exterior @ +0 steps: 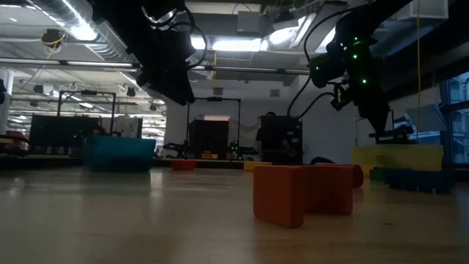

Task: Sort blocks by size
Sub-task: Put the yellow game piece into the yellow bin

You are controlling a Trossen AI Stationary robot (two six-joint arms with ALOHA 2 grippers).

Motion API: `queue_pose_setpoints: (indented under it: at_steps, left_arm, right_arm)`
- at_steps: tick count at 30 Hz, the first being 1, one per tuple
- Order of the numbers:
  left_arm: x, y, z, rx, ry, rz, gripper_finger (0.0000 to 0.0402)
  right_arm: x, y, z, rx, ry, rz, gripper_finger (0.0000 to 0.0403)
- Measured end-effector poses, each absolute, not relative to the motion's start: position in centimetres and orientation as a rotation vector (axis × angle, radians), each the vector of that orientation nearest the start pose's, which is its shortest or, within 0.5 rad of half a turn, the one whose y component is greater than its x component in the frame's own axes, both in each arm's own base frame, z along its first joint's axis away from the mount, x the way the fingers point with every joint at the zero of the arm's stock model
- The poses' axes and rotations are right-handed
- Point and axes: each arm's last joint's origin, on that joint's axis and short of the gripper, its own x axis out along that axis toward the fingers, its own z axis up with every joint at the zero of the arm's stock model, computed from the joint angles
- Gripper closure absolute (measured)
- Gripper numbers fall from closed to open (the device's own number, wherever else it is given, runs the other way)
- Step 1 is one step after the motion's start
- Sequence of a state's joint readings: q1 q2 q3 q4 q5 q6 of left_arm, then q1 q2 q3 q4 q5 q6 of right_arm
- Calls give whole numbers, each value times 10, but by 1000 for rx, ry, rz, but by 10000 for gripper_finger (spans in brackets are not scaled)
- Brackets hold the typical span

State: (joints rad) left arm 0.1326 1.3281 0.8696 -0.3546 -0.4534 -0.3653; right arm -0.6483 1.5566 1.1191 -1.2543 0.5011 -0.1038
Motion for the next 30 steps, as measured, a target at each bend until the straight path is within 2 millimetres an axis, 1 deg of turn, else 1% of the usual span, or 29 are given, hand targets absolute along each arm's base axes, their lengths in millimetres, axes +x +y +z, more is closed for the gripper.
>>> queue_pose_setpoints:
  at_steps: [3,7,9,12,14,16,20,22,26,30]
  left_arm:
    - [263,48,237,-204,700,692,245]
    - [263,48,237,-204,700,693,245]
    - [263,48,237,-205,700,693,245]
    - [263,48,237,-204,700,693,245]
    - [263,48,237,-204,700,693,245]
    - [263,48,237,-204,700,693,245]
    - [263,48,237,-210,699,695,245]
    - [263,48,237,-211,698,696,245]
    - [263,48,237,-211,699,696,245]
    - [263,48,237,-210,699,695,245]
  right_arm:
    - [193,-163,226,44,1818,-724,131]
    - [193,-163,227,62,1813,-706,133]
    - [195,-163,232,81,1799,-682,136]
    - [201,-166,246,93,1747,-657,138]
    - [208,-170,256,108,1664,-661,138]
    - [217,-176,264,132,1541,-651,138]
    - [241,-186,271,201,1216,-546,139]
    - [255,-192,272,206,1070,-491,139]
    - [280,-207,261,201,909,-419,139]
    - [300,-219,239,205,849,-372,139]
